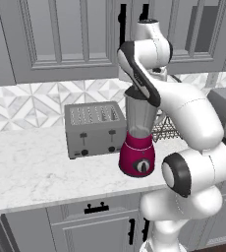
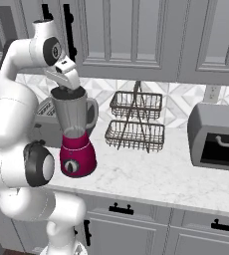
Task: Close the lid blender by securely placing the lid on top.
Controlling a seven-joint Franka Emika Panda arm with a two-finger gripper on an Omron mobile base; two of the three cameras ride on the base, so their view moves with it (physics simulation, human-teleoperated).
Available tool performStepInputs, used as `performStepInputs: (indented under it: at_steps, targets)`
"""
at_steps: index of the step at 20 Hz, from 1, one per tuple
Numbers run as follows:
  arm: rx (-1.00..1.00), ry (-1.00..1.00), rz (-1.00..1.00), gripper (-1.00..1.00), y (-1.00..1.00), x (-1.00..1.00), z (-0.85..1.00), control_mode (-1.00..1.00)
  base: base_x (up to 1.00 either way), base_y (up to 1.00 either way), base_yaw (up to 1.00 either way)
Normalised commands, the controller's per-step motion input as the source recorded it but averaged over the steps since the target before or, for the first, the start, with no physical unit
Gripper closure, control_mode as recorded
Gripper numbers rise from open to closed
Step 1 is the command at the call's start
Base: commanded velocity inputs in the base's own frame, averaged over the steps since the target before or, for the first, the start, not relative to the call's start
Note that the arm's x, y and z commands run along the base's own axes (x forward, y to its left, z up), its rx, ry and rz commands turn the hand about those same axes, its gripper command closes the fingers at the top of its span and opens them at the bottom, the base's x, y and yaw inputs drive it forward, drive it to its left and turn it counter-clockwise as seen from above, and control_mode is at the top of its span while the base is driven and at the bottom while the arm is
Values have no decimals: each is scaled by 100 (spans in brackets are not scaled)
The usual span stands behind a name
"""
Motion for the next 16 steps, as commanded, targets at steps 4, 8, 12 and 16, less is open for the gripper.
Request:
performStepInputs:
  at_steps: [4, 8, 12, 16]
  targets:
    - [0, -2, -3, 100, 0, 7, -33, -100, 0, 0, 0]
    - [0, 0, -1, -100, 1, 0, -1, -100, 0, 0, 0]
    - [-1, 0, 0, -100, 0, 0, -1, -100, 0, 0, 0]
    - [-6, 0, 0, -100, 0, -2, -8, -100, 0, 0, 0]
